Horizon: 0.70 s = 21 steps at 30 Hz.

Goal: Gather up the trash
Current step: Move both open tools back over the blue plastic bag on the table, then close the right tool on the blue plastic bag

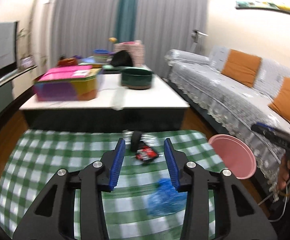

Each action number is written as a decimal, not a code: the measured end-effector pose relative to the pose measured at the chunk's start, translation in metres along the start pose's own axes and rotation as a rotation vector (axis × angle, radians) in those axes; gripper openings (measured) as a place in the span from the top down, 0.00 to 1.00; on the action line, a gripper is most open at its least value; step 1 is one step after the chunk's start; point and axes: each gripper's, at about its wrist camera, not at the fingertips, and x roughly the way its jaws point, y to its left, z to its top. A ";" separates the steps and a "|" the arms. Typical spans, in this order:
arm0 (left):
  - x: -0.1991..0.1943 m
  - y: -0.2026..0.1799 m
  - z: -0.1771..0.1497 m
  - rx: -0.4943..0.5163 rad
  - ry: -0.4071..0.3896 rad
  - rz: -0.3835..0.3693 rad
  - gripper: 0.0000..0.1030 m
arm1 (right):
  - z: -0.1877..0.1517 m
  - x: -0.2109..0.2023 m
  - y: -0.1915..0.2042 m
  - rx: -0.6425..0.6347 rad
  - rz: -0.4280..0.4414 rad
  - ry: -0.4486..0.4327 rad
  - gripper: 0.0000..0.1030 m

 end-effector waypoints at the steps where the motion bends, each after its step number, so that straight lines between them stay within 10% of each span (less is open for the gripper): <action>1: -0.001 0.007 -0.001 -0.019 -0.001 0.011 0.61 | -0.002 0.004 0.006 -0.011 0.011 0.010 0.55; 21: -0.006 0.051 -0.004 -0.098 -0.018 0.045 0.61 | -0.048 0.081 0.115 -0.169 0.198 0.204 0.34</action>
